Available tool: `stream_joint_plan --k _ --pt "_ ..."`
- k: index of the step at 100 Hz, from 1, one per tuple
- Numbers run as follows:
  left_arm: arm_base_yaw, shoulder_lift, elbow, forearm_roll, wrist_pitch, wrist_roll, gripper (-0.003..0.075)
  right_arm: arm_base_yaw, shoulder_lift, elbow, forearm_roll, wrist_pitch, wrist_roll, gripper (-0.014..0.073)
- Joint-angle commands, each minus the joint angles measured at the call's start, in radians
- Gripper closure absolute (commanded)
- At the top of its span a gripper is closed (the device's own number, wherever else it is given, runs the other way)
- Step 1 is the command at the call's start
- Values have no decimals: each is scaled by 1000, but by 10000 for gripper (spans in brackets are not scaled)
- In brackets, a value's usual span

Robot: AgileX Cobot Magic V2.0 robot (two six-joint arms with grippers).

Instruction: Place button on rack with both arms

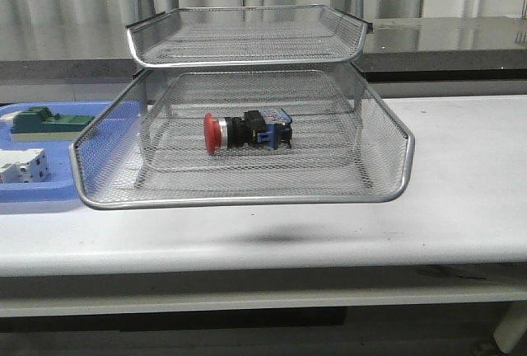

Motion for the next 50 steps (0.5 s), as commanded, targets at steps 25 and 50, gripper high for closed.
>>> stream_joint_plan --k 25,50 --pt "4 9 -28 -10 -73 -11 741 -6 21 -33 74 -116 -3 660" --pt "4 9 -28 -10 -73 -11 741 16 211 -33 287 -107 -124 659"
